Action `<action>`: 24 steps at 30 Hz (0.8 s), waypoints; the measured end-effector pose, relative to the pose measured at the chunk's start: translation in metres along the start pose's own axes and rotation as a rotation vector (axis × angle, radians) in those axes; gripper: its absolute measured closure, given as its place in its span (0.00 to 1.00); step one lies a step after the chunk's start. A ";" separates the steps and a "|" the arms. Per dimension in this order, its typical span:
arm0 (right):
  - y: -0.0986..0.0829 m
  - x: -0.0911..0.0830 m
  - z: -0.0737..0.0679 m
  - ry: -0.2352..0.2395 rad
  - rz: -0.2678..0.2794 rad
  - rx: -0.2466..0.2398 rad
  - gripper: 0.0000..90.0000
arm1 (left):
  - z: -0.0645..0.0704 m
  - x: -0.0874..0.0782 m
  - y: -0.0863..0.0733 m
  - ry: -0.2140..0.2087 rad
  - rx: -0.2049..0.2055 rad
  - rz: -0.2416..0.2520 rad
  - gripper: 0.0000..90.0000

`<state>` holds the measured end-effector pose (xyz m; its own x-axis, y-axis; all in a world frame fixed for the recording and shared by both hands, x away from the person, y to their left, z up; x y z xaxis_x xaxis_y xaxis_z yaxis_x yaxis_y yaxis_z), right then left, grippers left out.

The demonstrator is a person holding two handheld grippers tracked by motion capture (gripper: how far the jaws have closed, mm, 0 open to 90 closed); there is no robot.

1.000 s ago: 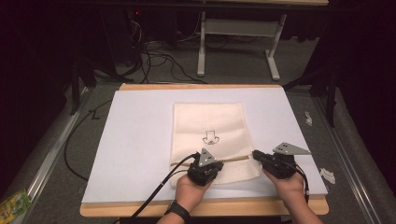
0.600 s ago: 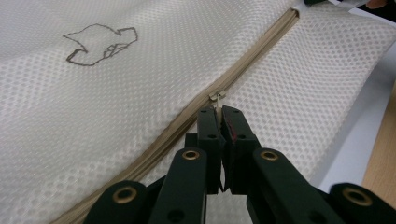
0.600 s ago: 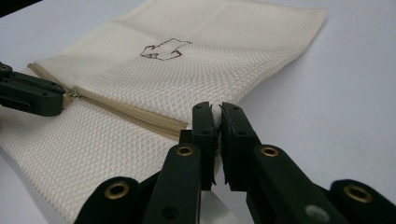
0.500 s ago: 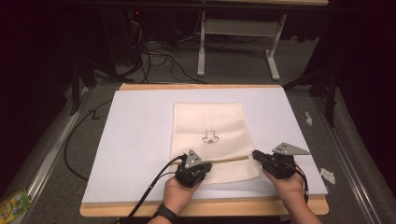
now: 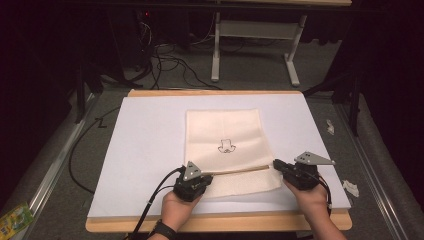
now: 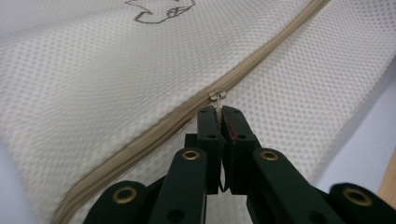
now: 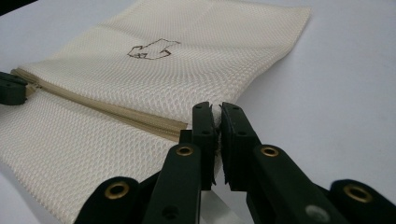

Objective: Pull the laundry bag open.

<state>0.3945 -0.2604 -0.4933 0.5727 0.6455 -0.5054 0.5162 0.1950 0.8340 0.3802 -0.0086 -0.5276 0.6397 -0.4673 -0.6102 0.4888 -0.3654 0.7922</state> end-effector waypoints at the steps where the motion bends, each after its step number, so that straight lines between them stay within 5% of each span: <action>1: 0.000 0.000 0.000 -0.002 0.001 0.005 0.96 | -0.003 -0.002 -0.001 0.004 -0.006 -0.001 0.97; 14: 0.000 0.000 0.003 -0.009 -0.001 0.006 0.96 | -0.043 -0.023 -0.020 0.073 -0.010 -0.053 0.97; 24: 0.000 0.002 0.000 -0.015 -0.008 0.000 0.96 | -0.063 -0.039 -0.027 0.089 -0.048 -0.029 0.97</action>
<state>0.3952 -0.2591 -0.4941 0.5781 0.6325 -0.5155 0.5210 0.2001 0.8298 0.3795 0.0707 -0.5249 0.6744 -0.3827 -0.6314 0.5339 -0.3379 0.7751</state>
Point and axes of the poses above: each handheld gripper's, and its own axes: x roughly forward along the jaws, y roughly out of its top, z roughly to its right, the point moved 10 cm from there along x, roughly forward along the jaws, and after that the axes turned 14 degrees about y, right-handed, at the moved point
